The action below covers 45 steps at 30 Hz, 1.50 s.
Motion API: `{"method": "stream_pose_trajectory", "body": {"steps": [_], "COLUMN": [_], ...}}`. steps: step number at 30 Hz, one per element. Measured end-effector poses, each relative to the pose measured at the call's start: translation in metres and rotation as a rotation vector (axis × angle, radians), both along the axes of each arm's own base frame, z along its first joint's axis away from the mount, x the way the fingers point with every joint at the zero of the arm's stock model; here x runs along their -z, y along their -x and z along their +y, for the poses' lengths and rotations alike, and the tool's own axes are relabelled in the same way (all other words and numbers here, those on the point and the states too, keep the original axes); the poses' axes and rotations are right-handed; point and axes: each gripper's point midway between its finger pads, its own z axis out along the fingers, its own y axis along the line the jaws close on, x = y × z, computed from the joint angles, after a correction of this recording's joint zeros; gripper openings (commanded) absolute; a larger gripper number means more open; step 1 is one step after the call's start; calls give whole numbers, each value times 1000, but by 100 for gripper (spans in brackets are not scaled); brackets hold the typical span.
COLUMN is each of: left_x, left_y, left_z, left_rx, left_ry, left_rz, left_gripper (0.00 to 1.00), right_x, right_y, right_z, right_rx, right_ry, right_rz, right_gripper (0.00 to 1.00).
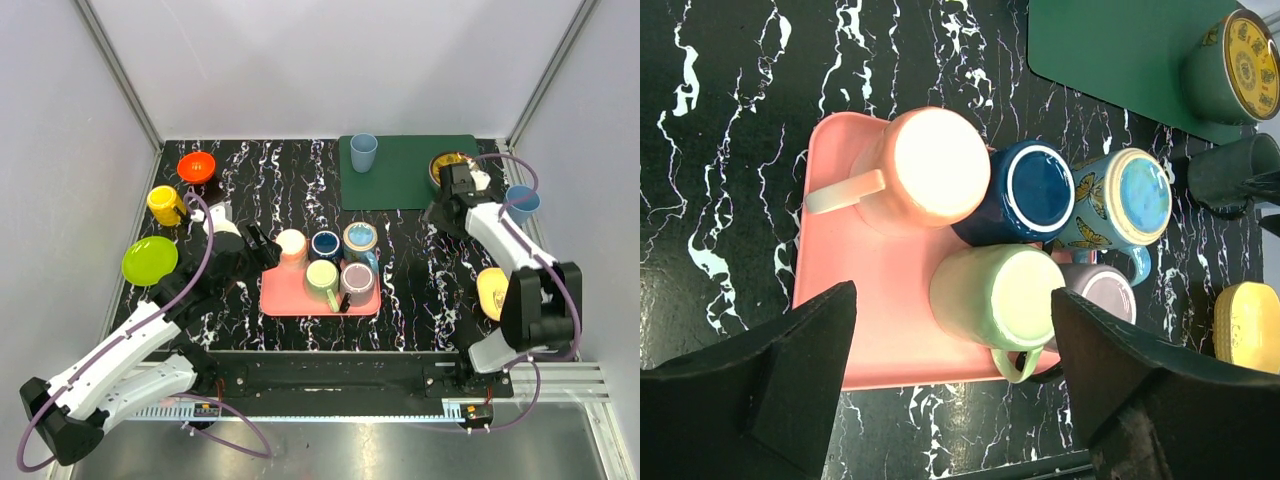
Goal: Turn the mug right side up
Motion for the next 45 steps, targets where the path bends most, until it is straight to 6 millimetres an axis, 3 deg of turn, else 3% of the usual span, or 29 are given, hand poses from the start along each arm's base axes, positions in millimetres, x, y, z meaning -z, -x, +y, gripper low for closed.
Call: {"method": "stream_pose_trajectory", "body": {"steps": [3,5,7,9,15,22,28,35,45], "left_x": [0,1,2,4,21,39,35,36,37], "left_y": [0,0,0,0,5,15,15,15,14], "left_z": [0,-2,-6,-11,-20,-30,-35,-36,-36], "left_rx": [9,27,52,82,154,224,255,273,283], "left_ry": [-9,-15,-21,-31,-33,-16,-6,-21,-38], "left_rz": [-2,-3,-2,1,18,56,40,32,27], "left_gripper": [81,81,81,80,77,75,75,75,75], "right_x": [-30,-53,-66,-73,-58,-38,-28,-20,-7], "right_y": [10,23,40,59,98,116,104,78,74], "right_z": [38,80,112,130,131,165,183,193,195], "right_rx": [-103,-224,-328,-401,-487,-693,-779,-825,-868], "right_ry": [-11,-36,-77,-124,-198,-202,-153,-86,-47], "right_rz": [-78,-143,-185,-208,-180,-86,-34,2,60], "right_gripper": [72,72,71,71,68,77,75,65,56]}}
